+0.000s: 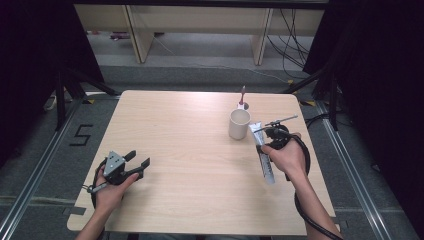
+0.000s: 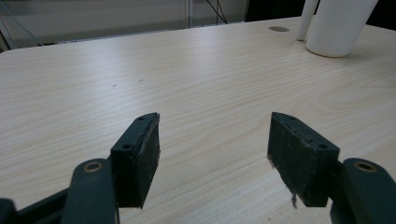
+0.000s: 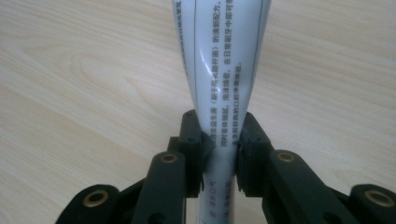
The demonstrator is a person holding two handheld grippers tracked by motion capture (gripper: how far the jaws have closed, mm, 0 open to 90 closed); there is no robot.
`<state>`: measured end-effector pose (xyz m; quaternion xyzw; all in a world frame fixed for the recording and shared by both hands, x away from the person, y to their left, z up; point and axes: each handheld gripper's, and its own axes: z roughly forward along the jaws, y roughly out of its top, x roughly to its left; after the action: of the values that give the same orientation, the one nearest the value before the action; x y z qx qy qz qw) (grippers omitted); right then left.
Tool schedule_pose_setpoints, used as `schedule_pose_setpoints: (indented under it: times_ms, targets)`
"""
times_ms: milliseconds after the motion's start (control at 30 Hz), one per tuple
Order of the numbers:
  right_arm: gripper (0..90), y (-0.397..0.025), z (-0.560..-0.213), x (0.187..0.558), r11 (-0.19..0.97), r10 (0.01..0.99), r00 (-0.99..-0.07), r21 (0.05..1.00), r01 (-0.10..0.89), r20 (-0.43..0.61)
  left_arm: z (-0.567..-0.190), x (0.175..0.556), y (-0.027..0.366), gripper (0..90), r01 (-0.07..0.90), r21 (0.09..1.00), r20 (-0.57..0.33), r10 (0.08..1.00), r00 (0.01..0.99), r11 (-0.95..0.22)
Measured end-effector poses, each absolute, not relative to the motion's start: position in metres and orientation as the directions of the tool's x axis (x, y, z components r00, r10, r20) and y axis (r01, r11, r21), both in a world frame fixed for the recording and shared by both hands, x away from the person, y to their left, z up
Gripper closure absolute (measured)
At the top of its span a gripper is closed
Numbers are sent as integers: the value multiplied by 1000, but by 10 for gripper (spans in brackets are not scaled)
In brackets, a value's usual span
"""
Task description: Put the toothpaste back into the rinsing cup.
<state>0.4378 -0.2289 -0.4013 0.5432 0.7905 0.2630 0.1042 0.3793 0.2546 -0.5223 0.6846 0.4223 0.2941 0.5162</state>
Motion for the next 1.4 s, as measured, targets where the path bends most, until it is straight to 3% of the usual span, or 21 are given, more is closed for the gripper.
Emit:
schedule_pose_setpoints:
  times_ms: [233, 300, 333, 500, 1233, 1400]
  targets:
    - [756, -232, -400, 438, 219, 901, -397, 605, 765, 176, -522, 379, 255, 344, 276, 955, -35, 882, 470, -110]
    - [756, -229, -397, 435, 184, 915, -359, 601, 778, 184, -522, 379, 255, 344, 275, 955, -35, 882, 470, -109]
    - [756, -231, -399, 437, 207, 913, -382, 647, 734, 141, -522, 379, 255, 344, 276, 955, -35, 882, 470, -109]
    - [755, -230, -396, 437, 194, 914, -383, 686, 702, 133, -522, 379, 255, 344, 275, 955, -35, 882, 470, -108]
    - [756, -219, -388, 441, 104, 913, -384, 831, 546, 137, -522, 380, 255, 344, 275, 956, -38, 882, 470, -105]
    - [755, -218, -385, 444, 129, 910, -403, 855, 503, 100, -522, 380, 255, 344, 274, 956, -38, 881, 471, -105]
